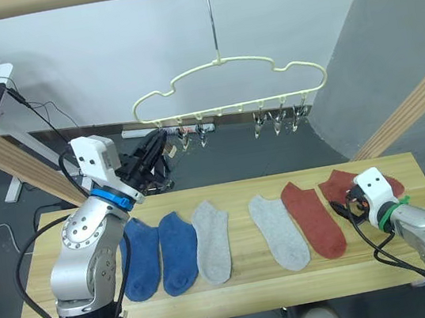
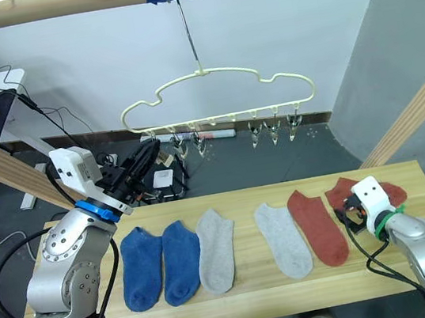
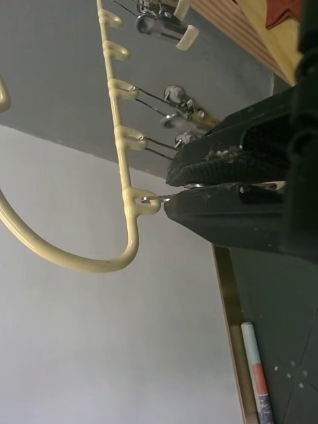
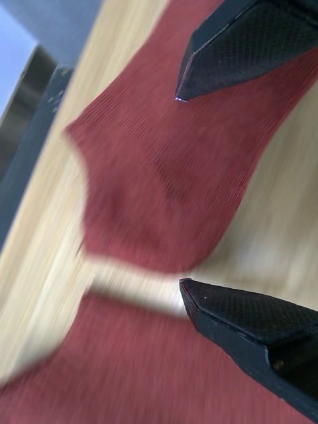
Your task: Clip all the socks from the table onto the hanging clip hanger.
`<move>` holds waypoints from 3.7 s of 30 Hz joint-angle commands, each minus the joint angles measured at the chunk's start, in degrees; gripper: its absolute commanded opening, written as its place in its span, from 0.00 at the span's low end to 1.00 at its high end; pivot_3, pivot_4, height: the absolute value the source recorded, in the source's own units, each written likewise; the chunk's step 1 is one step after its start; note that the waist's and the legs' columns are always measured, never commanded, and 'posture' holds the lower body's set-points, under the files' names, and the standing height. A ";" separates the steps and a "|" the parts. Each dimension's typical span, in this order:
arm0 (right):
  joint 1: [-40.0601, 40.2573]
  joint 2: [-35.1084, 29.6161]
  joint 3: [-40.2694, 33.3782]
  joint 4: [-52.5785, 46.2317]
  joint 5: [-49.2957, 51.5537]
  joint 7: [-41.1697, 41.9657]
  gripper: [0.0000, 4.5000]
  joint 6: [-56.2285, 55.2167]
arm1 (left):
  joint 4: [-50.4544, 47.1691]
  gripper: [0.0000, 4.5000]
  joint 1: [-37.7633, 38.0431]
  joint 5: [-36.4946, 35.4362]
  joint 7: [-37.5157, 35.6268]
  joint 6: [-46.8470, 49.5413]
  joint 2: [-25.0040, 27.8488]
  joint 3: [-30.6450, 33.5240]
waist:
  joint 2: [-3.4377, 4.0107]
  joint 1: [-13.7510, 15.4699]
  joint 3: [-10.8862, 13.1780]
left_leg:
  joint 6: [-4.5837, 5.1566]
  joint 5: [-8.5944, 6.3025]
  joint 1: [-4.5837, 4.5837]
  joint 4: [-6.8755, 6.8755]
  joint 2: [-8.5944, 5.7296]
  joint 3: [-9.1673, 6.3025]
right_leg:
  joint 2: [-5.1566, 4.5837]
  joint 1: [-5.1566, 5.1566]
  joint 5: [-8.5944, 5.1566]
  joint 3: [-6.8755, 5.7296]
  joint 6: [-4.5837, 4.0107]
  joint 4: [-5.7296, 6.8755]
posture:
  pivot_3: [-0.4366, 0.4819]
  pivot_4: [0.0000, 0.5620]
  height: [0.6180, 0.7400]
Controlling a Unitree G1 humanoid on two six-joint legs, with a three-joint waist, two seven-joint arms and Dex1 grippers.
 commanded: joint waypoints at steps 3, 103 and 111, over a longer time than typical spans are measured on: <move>-3.33 1.50 -2.59 7.71 -0.29 -0.18 1.00 -0.82 | -3.18 0.00 -0.15 -0.72 -0.38 -0.44 0.53 -0.15 | -0.01 -0.03 0.00 | 0.00 0.00 0.01 -0.01 0.00 0.00 | 0.01 0.01 0.00 -0.01 0.00 -0.01 | 0.28 0.55 1.00; -11.02 27.55 26.10 -36.44 -4.31 -3.85 0.00 8.07 | -5.52 0.00 -1.46 -31.54 10.22 20.83 4.47 7.32 | -0.26 -0.16 0.68 | -0.01 0.00 -0.05 -0.03 0.24 -0.47 | -0.03 -0.11 0.02 -0.09 0.02 -0.01 | 0.27 0.58 1.00; -11.22 29.16 27.80 -35.93 -4.61 -3.79 0.00 7.86 | -5.78 0.00 -1.40 -31.58 10.42 20.93 4.11 7.00 | -0.26 -0.16 0.68 | -0.02 0.00 -0.06 -0.05 0.25 -0.46 | -0.02 -0.13 0.02 -0.08 0.02 -0.01 | 0.27 0.58 1.00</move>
